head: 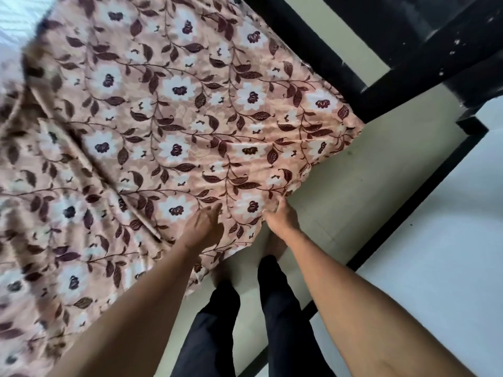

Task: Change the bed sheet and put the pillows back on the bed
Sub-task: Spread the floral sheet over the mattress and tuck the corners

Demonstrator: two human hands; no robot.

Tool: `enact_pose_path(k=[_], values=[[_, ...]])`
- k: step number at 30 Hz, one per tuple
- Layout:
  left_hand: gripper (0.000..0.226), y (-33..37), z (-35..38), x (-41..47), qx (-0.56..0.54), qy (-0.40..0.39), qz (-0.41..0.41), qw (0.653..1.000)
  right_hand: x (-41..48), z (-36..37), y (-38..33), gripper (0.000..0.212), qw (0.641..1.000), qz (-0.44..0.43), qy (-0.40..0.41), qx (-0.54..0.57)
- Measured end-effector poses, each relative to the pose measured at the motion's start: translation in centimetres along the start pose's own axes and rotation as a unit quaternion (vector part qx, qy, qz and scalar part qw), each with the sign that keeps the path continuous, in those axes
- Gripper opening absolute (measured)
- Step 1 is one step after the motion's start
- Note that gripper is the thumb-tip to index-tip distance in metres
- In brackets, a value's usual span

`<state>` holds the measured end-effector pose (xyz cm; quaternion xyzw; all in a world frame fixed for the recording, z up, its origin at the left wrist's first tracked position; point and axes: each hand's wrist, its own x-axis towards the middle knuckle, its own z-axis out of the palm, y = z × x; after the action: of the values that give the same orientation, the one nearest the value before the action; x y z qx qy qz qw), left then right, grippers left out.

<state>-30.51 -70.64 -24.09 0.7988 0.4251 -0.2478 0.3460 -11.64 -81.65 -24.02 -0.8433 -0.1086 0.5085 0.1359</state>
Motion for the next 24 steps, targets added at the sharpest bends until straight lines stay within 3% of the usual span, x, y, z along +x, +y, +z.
enact_pose_path(k=[4, 11, 13, 15, 19, 22, 24], values=[[0.064, -4.2, -2.3, -6.9, -0.009, 0.033, -0.028, 0.999, -5.8, 2.5, -3.2, 0.064, 0.997, -0.013, -0.033, -0.068], [0.058, -10.4, -7.2, -20.8, -0.043, 0.103, -0.123, 0.986, -17.1, 7.1, -12.1, 0.044, 0.972, -0.106, -0.091, -0.189], [0.056, -12.0, -7.7, -24.4, -0.063, 0.116, -0.166, 0.977, -19.6, 9.1, -14.2, 0.049, 0.958, -0.146, -0.115, -0.218], [0.052, -13.3, -8.0, -28.2, -0.092, 0.135, -0.206, 0.965, -22.5, 11.4, -16.0, 0.052, 0.936, -0.189, -0.139, -0.261], [0.053, -15.1, -7.3, -35.7, -0.144, 0.14, -0.299, 0.933, -27.3, 16.3, -17.7, 0.039, 0.886, -0.247, -0.193, -0.341], [0.054, -16.5, -5.4, -41.9, -0.193, 0.161, -0.342, 0.906, -32.0, 20.8, -18.2, 0.029, 0.832, -0.306, -0.225, -0.404], [0.061, -17.5, -4.0, -45.8, -0.208, 0.161, -0.379, 0.887, -35.4, 24.3, -18.2, 0.035, 0.788, -0.351, -0.24, -0.446]])
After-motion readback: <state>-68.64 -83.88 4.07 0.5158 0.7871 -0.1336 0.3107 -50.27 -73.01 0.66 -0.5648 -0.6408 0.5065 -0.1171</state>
